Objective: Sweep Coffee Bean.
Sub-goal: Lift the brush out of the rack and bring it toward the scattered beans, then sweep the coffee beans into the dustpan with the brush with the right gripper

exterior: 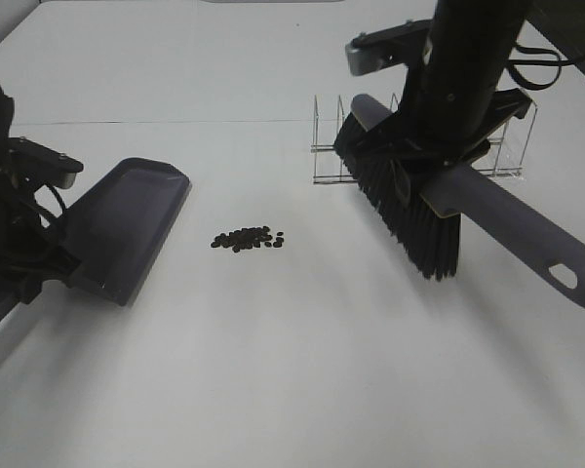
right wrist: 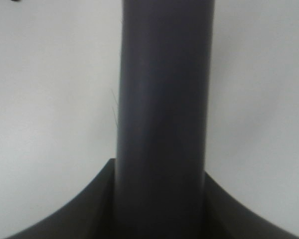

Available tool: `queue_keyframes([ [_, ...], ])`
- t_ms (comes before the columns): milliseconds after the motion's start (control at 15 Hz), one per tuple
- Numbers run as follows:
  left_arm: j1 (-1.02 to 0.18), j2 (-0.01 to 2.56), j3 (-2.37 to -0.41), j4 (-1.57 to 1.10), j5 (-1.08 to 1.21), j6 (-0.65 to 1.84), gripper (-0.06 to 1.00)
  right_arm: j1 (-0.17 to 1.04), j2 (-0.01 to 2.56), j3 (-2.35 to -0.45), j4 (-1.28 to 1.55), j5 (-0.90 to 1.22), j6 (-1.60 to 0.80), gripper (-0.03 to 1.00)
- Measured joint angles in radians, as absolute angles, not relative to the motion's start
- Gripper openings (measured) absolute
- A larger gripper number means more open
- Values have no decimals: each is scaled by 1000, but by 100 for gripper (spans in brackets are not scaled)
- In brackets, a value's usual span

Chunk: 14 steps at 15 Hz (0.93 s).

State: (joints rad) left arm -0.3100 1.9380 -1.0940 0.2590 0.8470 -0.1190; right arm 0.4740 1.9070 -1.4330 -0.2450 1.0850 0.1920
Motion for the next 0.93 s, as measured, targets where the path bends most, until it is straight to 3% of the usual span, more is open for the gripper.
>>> queue_keyframes([
  [267, -375, 2011, -1171, 273, 886, -119, 33, 569, 2070, -1603, -398, 1215, 238, 34],
  [933, -424, 2059, -1178, 270, 889, -119, 34, 638, 2389, -1935, -399, 1216, 161, 34],
])
